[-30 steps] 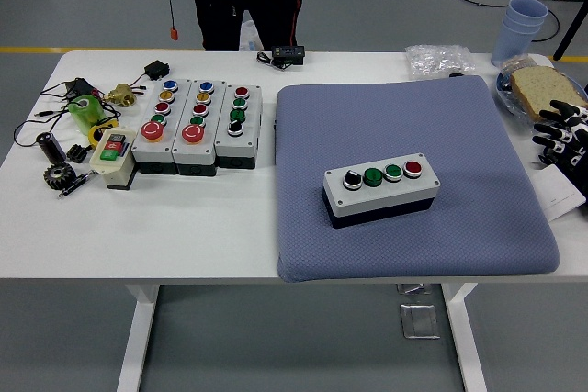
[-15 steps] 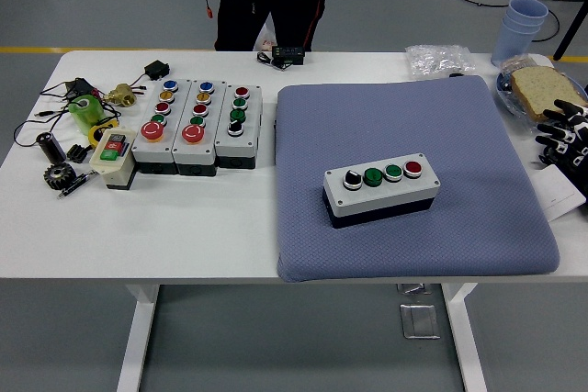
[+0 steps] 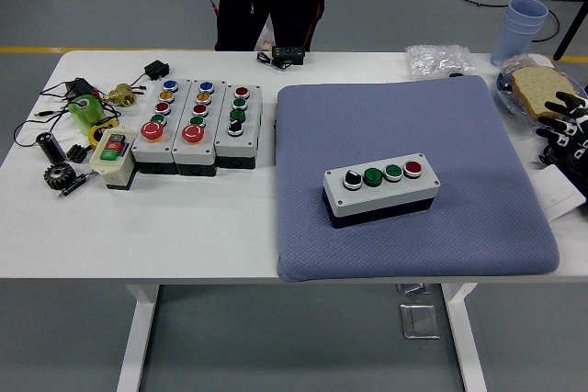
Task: Pick up the button,place it on the desk,press the button,press the button
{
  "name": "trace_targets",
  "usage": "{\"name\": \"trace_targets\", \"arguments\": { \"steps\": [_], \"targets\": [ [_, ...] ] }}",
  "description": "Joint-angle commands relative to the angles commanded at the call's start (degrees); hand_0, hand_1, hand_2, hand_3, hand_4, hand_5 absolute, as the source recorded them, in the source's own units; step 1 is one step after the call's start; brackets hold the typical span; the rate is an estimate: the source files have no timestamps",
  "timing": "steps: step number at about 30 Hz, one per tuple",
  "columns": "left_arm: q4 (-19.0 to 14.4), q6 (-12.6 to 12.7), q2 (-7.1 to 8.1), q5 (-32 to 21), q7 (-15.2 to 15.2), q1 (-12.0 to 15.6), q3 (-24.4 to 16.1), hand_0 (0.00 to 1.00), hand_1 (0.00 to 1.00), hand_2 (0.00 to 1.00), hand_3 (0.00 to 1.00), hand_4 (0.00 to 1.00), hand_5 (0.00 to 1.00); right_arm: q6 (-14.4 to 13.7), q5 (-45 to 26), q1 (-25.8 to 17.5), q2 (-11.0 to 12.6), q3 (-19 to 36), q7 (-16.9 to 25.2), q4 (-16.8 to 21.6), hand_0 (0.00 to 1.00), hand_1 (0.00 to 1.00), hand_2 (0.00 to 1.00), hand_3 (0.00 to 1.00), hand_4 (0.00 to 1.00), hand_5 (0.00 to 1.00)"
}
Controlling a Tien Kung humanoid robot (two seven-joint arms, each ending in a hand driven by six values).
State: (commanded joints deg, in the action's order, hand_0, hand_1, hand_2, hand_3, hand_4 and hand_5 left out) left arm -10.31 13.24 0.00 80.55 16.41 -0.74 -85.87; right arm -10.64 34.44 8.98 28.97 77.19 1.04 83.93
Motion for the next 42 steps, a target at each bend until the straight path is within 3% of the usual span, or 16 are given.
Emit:
{"name": "trace_targets", "arguments": {
  "steps": [42],
  "targets": [
    [0.0,0.19,0.0,-0.74,-0.15,-0.62,-0.39,0.546,0.419,0.424,0.429,0.265,0.424,-0.27,-0.11,0.66,-0.5,0.52,0.52,0.63,0.644,0.582,0.636,0.639,0.667,0.417]
  ]
}}
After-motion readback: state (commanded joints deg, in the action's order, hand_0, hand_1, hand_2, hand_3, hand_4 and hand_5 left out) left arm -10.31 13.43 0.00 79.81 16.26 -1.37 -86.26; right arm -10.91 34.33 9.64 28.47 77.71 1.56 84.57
